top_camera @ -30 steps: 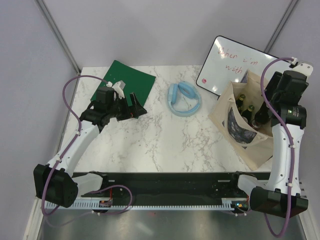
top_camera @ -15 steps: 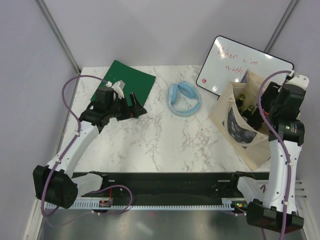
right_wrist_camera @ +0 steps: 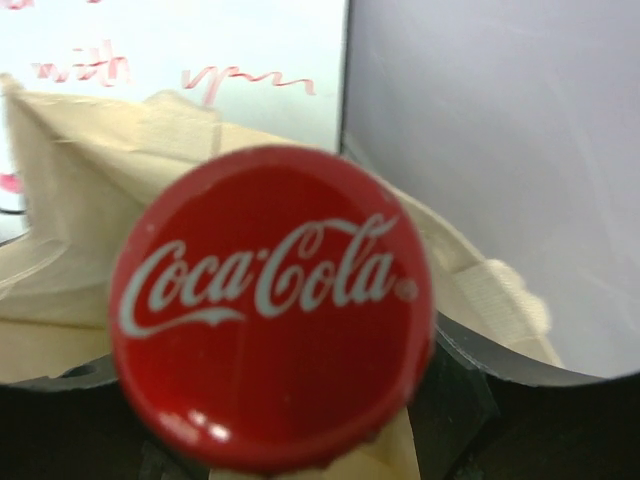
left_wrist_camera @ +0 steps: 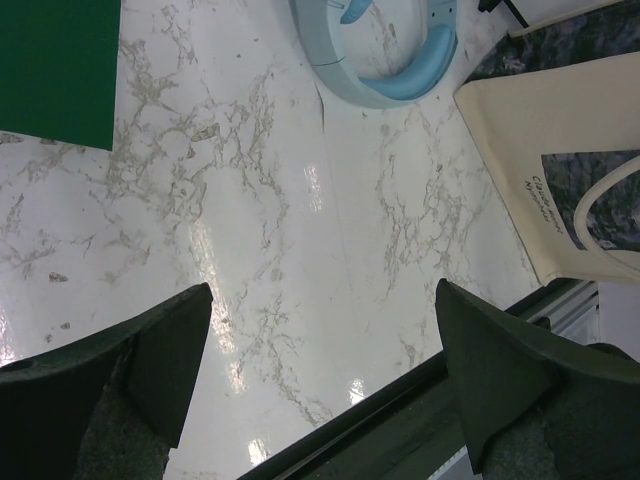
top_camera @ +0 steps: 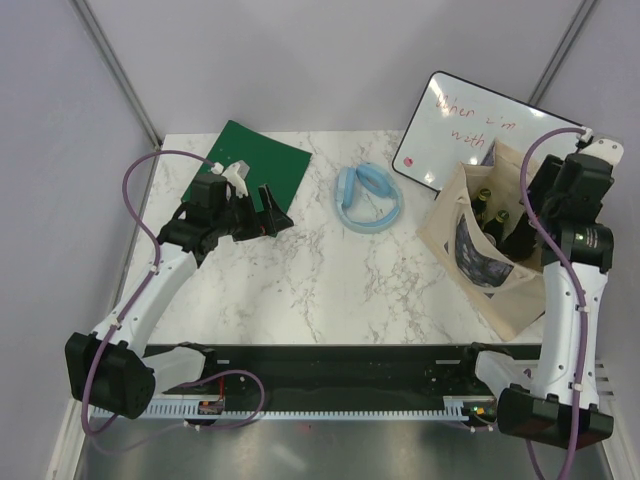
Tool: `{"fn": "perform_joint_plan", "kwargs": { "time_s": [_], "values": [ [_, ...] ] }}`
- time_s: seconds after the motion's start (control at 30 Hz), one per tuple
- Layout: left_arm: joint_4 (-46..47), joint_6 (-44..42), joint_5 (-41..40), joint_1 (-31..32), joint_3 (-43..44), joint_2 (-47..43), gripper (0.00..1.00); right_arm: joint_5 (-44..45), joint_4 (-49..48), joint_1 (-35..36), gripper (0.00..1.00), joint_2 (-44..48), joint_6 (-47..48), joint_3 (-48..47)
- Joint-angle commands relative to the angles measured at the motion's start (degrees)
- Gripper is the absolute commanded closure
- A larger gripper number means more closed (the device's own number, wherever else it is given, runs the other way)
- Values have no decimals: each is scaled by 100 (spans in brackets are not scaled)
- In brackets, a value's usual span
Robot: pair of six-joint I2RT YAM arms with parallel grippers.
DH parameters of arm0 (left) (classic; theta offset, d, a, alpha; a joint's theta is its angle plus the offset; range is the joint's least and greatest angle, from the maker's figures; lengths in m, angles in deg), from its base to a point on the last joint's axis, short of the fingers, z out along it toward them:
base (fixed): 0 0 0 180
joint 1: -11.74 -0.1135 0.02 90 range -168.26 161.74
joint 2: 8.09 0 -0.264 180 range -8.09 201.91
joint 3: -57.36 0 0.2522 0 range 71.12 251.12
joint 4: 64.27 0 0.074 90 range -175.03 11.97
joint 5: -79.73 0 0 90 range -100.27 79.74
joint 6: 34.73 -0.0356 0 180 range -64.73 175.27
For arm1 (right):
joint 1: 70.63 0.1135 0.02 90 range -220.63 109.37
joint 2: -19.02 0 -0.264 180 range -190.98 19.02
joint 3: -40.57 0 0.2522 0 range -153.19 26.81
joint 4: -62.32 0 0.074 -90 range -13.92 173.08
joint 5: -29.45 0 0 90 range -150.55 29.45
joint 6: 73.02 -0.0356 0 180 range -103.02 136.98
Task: Place the beverage into the canvas bag
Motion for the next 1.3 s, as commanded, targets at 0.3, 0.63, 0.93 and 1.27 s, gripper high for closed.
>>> {"fn": "perform_joint_plan", "kwargs": {
  "time_s": [0.3,0.63,0.93,1.27],
  "values": [
    [222,-182,330,-15,-19,-187,0,1119,-363,-15,100,398,39,-344],
    [222,-199,313,-15,-19,-196,0,1145,-1312,-15,100,908,-85,1205],
    [231,-208,278,-15,-1,-170,0,918,-2076,-24,100,865,-251,1916],
    [231,-208,278,-15,8,-126,0,969,-2201,-42,78,742,-296,2241]
  ]
}}
